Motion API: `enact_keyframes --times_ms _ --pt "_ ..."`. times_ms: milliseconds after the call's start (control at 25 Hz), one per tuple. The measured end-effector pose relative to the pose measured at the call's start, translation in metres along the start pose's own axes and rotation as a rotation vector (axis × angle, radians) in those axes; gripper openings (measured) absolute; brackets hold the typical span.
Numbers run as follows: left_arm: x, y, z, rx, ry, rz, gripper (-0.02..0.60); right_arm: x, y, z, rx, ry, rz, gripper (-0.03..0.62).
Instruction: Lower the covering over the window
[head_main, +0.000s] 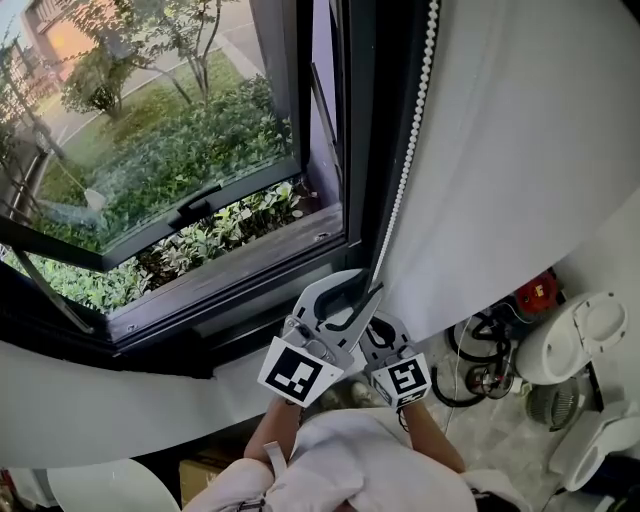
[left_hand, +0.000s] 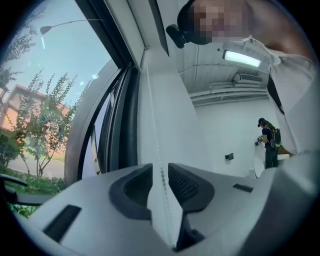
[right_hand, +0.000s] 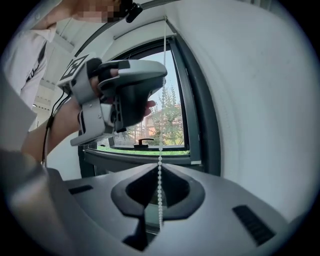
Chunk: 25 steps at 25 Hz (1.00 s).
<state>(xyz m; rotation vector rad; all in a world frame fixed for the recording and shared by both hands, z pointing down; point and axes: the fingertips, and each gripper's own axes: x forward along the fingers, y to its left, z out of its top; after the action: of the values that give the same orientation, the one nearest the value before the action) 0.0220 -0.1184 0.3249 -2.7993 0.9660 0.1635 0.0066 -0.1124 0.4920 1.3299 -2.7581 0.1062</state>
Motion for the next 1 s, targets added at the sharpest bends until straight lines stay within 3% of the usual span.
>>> enact_keyframes --times_ms 160,280,840,1000 --pt "0.013 0.003 0.008 0.017 -0.003 -0.002 0.085 0.001 0.006 0.000 -0.005 0.000 0.007 0.011" --pt "0.015 0.004 0.008 -0.037 -0.010 -0.002 0.023 0.001 0.007 0.001 -0.006 -0.001 0.010 0.011" --pt "0.001 0.003 -0.059 -0.129 0.148 0.002 0.020 0.008 0.012 -0.060 0.023 0.176 0.040 0.012" --pt "-0.003 0.002 -0.069 -0.167 0.152 0.007 0.020 0.004 0.015 -0.072 0.001 0.217 0.038 0.017"
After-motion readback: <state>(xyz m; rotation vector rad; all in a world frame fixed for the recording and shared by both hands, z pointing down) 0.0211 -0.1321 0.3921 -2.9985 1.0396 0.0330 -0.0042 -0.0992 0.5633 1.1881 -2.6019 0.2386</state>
